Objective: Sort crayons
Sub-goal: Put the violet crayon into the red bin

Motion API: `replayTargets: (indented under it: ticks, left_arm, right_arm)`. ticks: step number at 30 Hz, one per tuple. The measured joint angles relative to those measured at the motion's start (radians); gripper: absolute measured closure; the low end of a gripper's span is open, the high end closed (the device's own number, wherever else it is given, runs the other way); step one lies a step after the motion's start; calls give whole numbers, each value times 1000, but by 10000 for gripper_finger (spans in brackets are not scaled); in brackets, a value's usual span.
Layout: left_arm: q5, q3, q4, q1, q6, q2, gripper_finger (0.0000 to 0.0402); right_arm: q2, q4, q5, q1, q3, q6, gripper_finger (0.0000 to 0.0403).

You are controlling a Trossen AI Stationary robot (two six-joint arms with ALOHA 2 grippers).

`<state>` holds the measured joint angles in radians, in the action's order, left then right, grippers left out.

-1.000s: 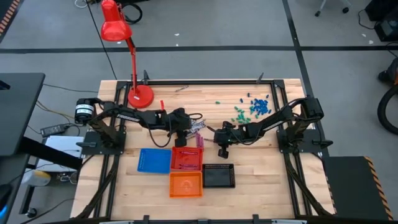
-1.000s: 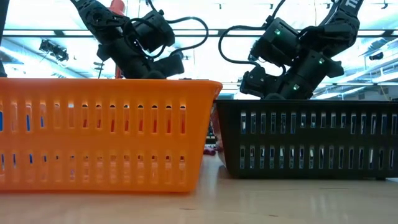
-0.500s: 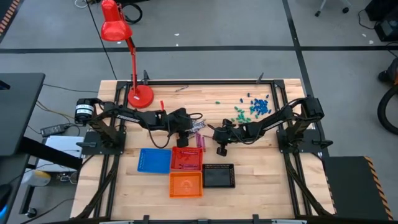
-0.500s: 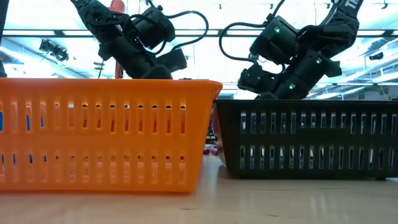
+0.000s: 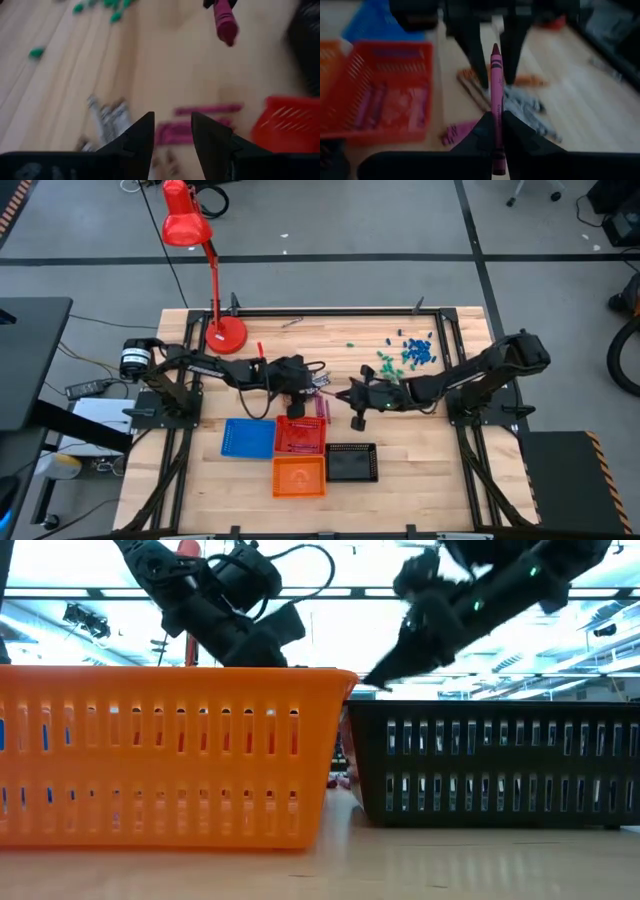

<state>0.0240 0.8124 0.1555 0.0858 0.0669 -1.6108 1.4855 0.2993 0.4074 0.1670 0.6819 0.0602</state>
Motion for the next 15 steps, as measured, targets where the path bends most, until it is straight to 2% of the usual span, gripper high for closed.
replayTargets:
  ticks: [8,15]
  left_arm:
    - [27,0,178,-63,43,2,260]
    - [27,0,334,-99,112,4,260]
  right_arm:
    - [-48,66,138,100,0,-101,372]
    - [-59,91,189,143,0,-151,372]
